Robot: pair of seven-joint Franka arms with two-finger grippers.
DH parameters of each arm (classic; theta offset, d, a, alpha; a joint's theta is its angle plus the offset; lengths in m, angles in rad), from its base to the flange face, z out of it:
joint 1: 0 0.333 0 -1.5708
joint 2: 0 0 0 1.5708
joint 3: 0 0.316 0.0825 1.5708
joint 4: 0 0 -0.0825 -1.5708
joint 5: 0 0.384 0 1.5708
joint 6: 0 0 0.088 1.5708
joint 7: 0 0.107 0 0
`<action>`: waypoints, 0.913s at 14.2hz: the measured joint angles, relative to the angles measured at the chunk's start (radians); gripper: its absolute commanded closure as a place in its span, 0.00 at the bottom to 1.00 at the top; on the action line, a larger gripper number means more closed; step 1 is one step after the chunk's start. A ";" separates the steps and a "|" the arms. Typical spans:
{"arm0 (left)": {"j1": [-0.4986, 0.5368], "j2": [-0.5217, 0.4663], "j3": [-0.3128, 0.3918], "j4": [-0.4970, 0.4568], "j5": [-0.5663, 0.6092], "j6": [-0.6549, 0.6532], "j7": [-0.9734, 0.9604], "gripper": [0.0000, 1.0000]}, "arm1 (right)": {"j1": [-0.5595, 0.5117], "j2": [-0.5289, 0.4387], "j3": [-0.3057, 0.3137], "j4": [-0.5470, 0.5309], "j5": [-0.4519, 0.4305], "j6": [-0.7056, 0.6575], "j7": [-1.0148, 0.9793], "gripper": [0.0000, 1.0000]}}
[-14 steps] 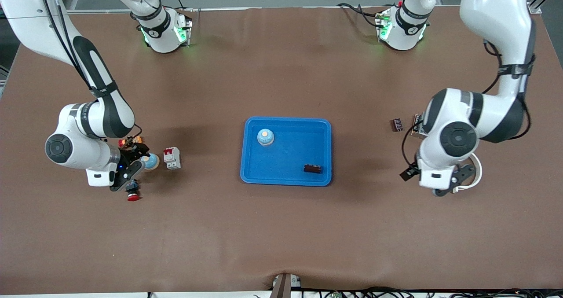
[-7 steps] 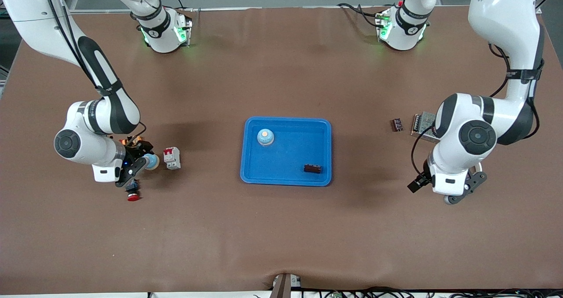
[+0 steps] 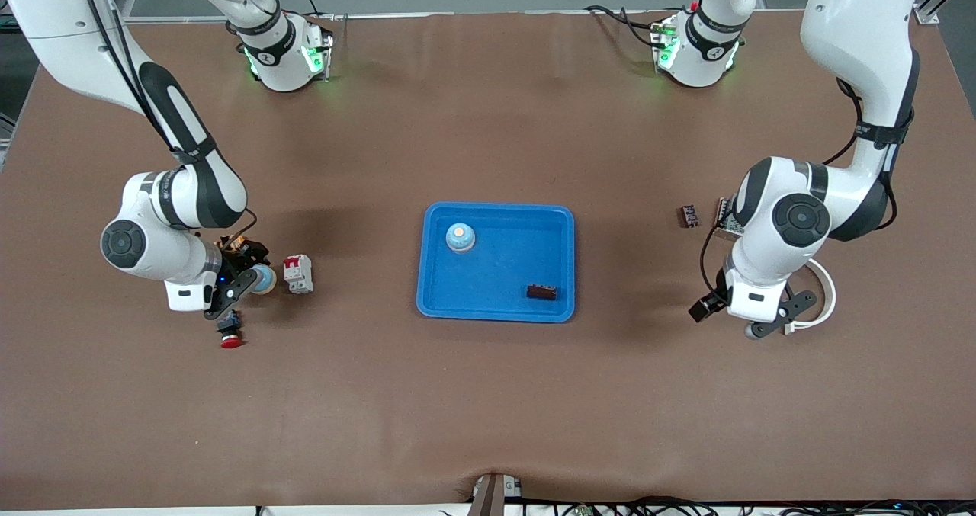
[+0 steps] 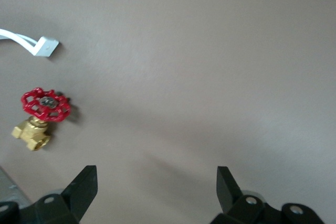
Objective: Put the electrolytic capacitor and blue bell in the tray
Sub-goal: 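Grasp the second bell with the right gripper while the left gripper reaches another capacitor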
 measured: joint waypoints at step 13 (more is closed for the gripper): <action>-0.007 -0.053 -0.021 -0.081 -0.001 0.017 0.100 0.00 | 0.000 0.003 0.000 -0.035 0.000 0.072 -0.001 0.00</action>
